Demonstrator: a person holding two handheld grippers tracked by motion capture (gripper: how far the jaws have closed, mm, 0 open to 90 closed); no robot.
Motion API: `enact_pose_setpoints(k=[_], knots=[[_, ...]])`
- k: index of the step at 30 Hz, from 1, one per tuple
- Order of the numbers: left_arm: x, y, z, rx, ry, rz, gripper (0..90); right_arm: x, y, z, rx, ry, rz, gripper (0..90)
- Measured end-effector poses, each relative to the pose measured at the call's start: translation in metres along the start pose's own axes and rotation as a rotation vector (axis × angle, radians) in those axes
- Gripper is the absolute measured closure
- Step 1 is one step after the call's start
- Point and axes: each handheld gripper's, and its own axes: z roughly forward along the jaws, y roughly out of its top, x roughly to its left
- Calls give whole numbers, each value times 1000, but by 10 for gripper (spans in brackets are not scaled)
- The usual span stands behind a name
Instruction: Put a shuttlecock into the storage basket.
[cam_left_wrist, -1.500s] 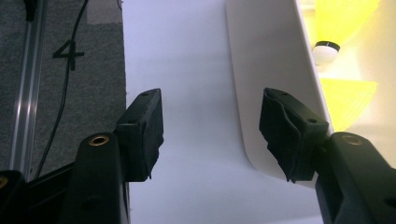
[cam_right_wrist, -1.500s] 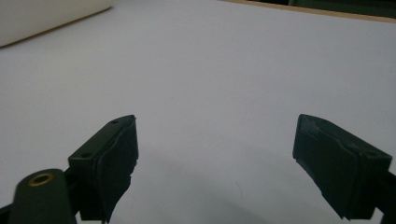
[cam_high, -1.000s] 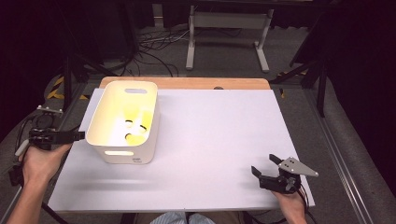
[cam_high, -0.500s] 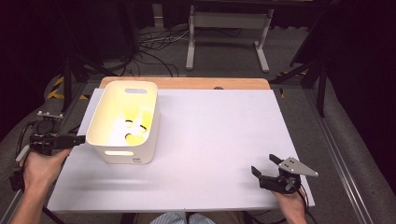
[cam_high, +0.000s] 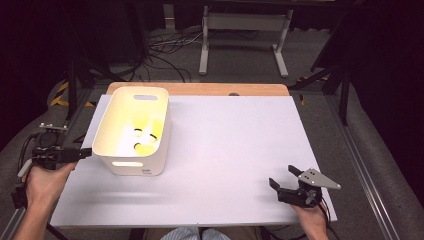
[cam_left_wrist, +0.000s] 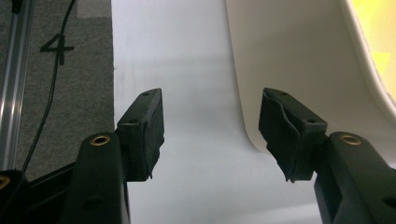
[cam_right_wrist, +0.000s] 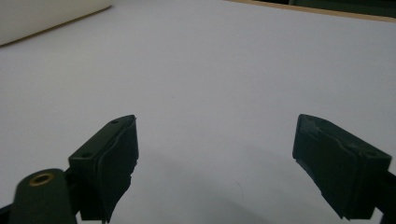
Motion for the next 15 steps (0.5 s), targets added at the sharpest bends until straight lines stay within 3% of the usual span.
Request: enact_pose_setpoints(k=[15], knots=[[1,-12,3,0,-13,-3,411,0,0,0,-3,0,-3,146]])
